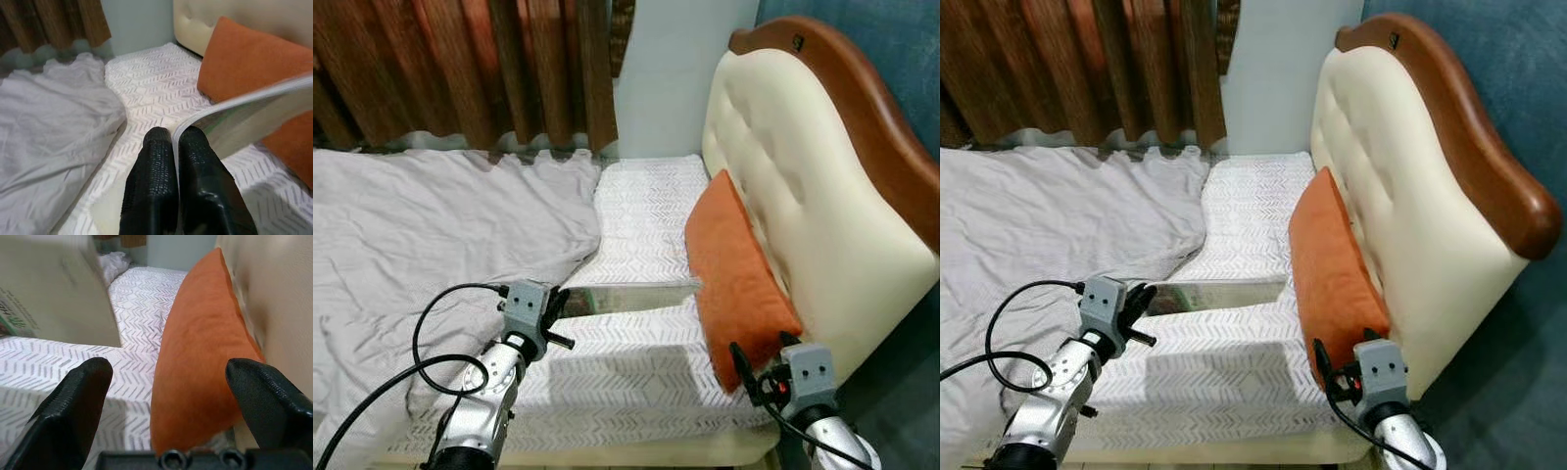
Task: Clean up the room
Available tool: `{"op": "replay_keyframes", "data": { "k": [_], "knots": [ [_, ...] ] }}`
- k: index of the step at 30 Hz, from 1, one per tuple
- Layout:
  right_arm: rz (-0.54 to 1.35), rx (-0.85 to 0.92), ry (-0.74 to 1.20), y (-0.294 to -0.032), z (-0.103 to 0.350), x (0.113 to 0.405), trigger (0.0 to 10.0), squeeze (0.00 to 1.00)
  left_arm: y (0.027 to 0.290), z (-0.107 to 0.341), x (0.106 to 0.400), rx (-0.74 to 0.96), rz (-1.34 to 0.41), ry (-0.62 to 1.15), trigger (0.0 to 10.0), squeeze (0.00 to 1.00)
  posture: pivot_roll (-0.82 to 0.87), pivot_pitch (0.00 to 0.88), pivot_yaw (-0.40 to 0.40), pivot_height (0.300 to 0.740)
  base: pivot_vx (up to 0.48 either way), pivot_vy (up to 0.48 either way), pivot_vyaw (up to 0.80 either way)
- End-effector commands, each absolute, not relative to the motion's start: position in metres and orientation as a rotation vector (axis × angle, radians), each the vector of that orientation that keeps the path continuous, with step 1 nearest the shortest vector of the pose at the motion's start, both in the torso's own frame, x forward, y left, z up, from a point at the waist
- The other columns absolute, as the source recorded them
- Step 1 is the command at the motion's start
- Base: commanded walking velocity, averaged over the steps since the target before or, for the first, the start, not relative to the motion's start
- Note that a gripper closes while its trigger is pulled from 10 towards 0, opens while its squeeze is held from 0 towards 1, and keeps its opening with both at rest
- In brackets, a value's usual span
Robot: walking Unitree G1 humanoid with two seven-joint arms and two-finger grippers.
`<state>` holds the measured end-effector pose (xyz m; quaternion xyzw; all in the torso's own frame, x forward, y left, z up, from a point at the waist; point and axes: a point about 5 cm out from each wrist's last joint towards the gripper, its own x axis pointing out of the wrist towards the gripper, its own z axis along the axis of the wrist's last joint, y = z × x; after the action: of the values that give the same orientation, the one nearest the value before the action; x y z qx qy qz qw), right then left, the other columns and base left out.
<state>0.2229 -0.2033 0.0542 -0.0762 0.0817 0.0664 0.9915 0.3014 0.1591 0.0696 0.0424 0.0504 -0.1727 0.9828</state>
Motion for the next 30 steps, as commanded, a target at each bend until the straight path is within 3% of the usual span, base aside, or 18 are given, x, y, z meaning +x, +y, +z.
{"op": "replay_keyframes", "data": {
  "k": [1,19,23,29,30],
  "knots": [
    [0.122,-0.151,0.148,-0.205,0.058,0.219,10.0,0.0,0.15,0.081,0.31,0.086,-0.391,0.056,10.0,0.0,-0.13,0.05,0.01,0.74,0.428,0.0,0.0],
    [0.097,-0.152,0.188,-0.207,0.053,0.194,10.0,0.0,0.143,0.083,0.332,0.066,-0.435,0.094,10.0,0.0,-0.19,0.09,0.051,0.74,0.427,0.0,0.0],
    [0.076,-0.153,0.198,-0.21,0.054,0.182,10.0,0.0,0.154,0.091,0.329,-0.026,-0.405,0.077,10.0,0.0,-0.22,0.116,0.06,0.74,0.096,0.0,0.0],
    [0.076,-0.16,0.242,-0.214,0.061,0.151,10.0,0.0,0.134,0.098,0.344,-0.217,-0.554,0.208,10.0,0.0,-0.25,0.229,0.042,0.74,0.0,0.0,0.0],
    [0.081,-0.172,0.274,-0.217,0.066,0.133,10.0,0.0,0.129,0.092,0.346,-0.244,-0.571,0.271,10.0,0.0,-0.29,0.305,0.027,0.74,0.0,0.0,0.0]
  ]
}}
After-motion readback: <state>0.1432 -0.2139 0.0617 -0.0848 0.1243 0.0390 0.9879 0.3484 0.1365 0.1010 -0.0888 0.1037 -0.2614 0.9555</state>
